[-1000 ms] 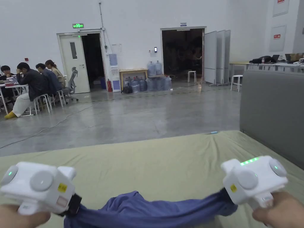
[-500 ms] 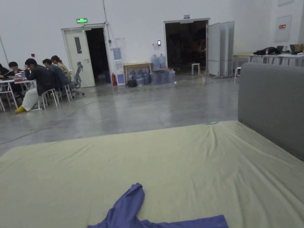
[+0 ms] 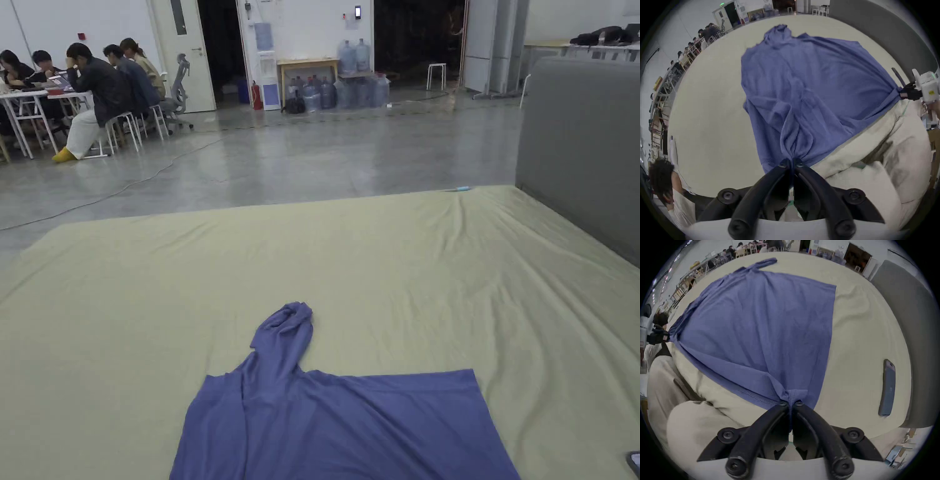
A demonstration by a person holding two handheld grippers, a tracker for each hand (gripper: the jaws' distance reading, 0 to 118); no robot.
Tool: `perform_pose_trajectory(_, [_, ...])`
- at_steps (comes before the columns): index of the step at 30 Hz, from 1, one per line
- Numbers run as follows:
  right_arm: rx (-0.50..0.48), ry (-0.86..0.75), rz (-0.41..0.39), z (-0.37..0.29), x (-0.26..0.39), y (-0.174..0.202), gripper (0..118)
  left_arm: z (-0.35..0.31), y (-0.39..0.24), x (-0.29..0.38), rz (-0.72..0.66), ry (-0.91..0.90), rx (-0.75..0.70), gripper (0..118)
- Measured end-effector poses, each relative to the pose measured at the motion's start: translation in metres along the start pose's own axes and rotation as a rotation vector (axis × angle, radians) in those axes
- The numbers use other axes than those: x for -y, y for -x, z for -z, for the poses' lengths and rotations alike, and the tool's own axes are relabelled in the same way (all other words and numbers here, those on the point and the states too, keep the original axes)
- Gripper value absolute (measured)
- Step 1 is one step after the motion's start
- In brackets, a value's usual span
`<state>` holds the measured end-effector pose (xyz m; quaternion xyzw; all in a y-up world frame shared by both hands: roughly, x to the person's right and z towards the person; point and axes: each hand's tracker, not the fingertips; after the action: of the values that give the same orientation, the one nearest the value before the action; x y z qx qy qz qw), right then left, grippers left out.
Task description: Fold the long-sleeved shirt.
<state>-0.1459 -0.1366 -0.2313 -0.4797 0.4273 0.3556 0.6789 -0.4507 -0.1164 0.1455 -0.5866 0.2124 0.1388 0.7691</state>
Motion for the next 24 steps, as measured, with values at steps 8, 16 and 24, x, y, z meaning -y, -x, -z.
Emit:
perform_pose_trajectory(8, [-0.041,0.011,0.061,0.007,-0.002,-0.012,0,0.016,-0.007,0.001,0.0,0.038,-0.021,0])
perform_pose_trajectory(16, [-0.038,-0.106,0.14,-0.034,-0.028,-0.034,80,-0.032,0.005,-0.01,-0.189,-0.134,-0.035,78])
perform_pose_trajectory(24, [-0.09,-0.319,0.282,-0.126,-0.024,-0.029,106,-0.074,-0.013,0.004,-0.215,-0.284,-0.029,113])
